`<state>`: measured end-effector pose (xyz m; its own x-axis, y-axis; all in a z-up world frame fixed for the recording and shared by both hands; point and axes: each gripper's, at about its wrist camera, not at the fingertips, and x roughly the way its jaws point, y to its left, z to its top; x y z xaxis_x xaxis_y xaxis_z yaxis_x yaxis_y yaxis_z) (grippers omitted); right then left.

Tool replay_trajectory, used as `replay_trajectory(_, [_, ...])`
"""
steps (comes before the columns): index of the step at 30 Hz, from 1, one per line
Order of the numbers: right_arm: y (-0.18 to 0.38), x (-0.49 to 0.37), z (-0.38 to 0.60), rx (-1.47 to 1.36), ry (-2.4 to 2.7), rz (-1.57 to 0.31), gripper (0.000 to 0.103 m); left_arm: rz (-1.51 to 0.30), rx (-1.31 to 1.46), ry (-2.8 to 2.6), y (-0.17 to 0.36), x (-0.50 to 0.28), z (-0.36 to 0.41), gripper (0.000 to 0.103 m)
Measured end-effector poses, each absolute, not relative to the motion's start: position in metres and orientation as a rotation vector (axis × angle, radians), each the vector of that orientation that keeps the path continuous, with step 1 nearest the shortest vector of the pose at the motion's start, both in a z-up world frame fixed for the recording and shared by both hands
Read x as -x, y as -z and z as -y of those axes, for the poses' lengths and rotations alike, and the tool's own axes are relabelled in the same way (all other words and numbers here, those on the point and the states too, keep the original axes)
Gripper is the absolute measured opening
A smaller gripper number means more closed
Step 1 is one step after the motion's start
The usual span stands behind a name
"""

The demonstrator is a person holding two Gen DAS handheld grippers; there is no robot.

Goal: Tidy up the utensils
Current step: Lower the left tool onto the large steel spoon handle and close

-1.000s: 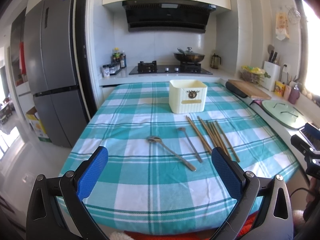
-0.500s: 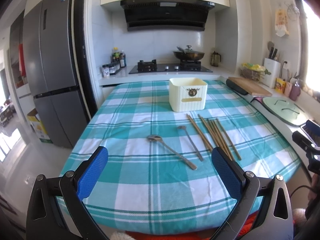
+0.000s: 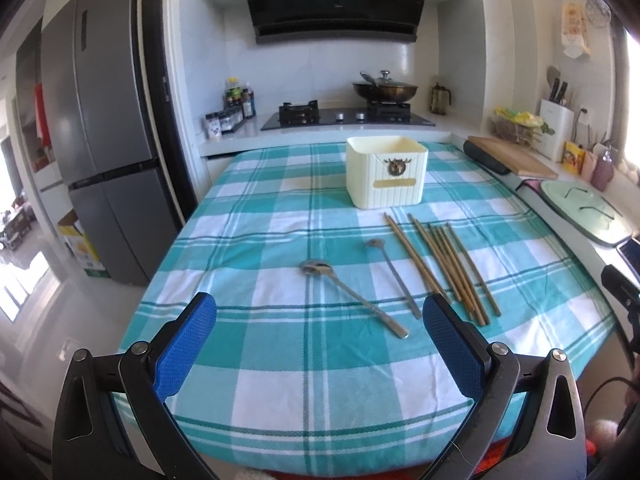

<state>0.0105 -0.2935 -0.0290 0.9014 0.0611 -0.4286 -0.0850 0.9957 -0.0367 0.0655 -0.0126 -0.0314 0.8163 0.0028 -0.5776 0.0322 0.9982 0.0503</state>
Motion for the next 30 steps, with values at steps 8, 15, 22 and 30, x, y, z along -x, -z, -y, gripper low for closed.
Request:
replay_trajectory(8, [0.032,-0.033,0.297,0.054,-0.054,-0.474,0.103,-0.663,-0.112,-0.025,0.046,-0.106,0.024,0.103])
replay_trajectory(15, [0.043,-0.057,0.305,0.052,-0.028,-0.519,0.103,-0.717,-0.114,-0.023,0.061,-0.135,0.031,0.103])
replay_trajectory(22, [0.060,-0.091,0.319,0.082,-0.009,-0.574,0.103,-0.883,0.029,-0.014,0.105,-0.170,0.021,0.103])
replay_trajectory(30, [0.102,-0.147,0.332,0.075,0.000,-0.705,0.103,-0.984,0.088,-0.039,0.142,-0.203,0.029,0.103])
